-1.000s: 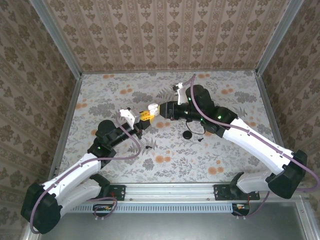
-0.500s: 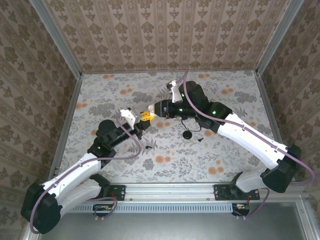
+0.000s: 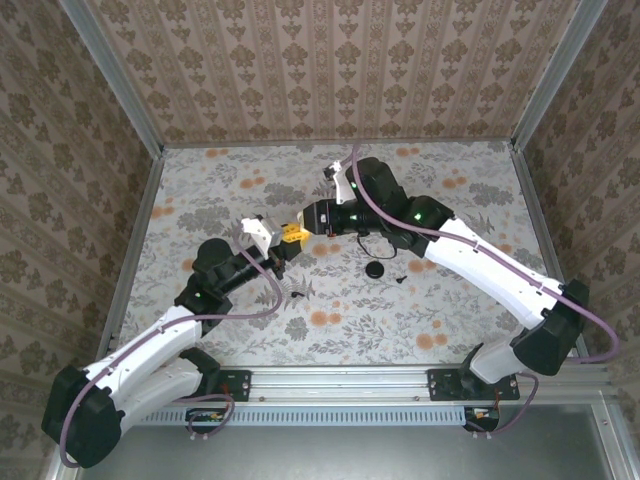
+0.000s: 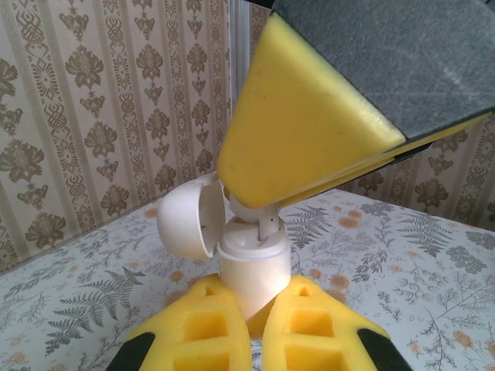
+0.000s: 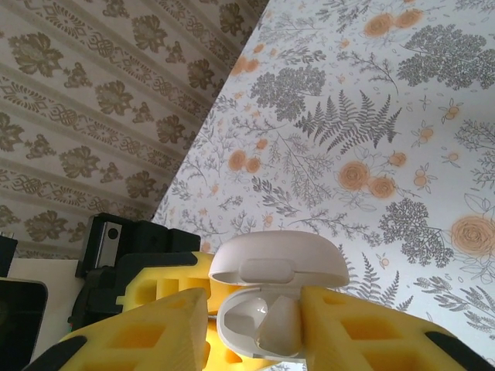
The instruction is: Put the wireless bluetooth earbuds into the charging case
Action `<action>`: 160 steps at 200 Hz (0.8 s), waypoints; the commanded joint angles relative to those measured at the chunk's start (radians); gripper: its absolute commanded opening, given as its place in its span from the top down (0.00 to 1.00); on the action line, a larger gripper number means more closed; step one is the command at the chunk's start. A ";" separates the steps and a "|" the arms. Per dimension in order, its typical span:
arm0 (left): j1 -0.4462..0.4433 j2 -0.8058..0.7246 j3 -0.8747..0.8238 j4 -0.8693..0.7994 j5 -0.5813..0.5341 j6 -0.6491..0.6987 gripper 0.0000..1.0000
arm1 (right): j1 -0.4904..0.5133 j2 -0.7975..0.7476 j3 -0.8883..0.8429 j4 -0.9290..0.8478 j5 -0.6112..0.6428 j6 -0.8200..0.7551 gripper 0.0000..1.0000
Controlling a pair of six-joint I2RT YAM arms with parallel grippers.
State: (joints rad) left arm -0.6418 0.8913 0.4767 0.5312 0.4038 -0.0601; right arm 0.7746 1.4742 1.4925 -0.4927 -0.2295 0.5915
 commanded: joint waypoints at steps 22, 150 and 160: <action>-0.010 0.007 0.033 0.014 0.027 -0.011 1.00 | 0.009 0.040 0.072 -0.100 -0.021 -0.073 0.61; -0.012 0.023 0.036 0.012 0.043 -0.015 1.00 | 0.009 0.107 0.175 -0.198 0.026 -0.138 0.51; -0.012 0.022 0.032 0.013 0.039 -0.015 1.00 | 0.007 0.102 0.180 -0.199 0.049 -0.132 0.49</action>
State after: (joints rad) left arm -0.6449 0.9199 0.4805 0.5011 0.4149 -0.0605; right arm 0.7773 1.5723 1.6287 -0.6647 -0.2348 0.4698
